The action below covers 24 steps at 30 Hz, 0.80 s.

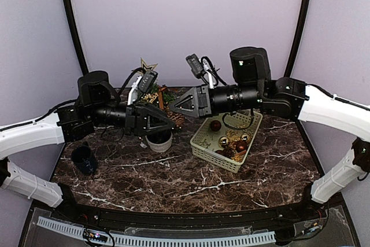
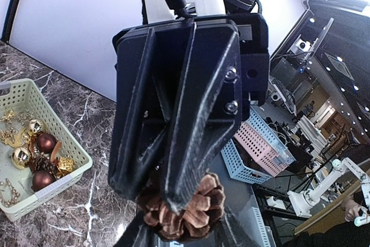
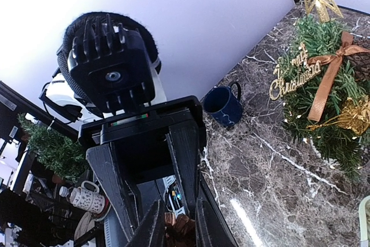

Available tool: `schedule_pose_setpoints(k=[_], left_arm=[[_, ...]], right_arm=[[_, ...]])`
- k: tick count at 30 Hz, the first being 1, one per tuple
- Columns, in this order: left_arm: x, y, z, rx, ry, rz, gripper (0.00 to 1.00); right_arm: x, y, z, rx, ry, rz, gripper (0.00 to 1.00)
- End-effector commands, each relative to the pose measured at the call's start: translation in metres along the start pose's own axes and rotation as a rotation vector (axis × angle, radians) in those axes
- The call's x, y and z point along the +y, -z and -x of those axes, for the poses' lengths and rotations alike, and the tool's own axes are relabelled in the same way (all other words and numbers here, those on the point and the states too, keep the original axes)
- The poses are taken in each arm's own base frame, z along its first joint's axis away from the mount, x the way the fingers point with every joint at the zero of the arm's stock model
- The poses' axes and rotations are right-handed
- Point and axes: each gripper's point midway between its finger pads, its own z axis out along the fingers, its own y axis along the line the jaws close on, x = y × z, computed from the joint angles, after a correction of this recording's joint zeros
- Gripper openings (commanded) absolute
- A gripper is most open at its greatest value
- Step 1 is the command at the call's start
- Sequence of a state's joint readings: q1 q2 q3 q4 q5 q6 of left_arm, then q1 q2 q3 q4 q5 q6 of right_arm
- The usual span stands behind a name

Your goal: Decorate the small christmas tree

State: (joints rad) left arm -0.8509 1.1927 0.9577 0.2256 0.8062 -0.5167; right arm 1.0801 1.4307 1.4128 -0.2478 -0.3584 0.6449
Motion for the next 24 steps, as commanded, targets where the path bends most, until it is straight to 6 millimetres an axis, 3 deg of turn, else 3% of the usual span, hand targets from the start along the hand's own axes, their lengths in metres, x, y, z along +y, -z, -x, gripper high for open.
schedule_pose_setpoints(k=[1, 13, 24], left_arm=[[-0.004, 0.005, 0.008, -0.05, -0.025, 0.002, 0.36], [0.003, 0.008, 0.004, -0.074, -0.011, 0.037, 0.33], [0.027, 0.028, 0.003, -0.062, -0.021, 0.251, 0.33]], right_arm=[[0.0, -0.002, -0.003, -0.005, 0.003, 0.0, 0.23], [-0.014, 0.013, 0.014, -0.096, -0.041, -0.044, 0.57], [-0.041, 0.047, 0.029, -0.209, -0.083, -0.126, 0.65]])
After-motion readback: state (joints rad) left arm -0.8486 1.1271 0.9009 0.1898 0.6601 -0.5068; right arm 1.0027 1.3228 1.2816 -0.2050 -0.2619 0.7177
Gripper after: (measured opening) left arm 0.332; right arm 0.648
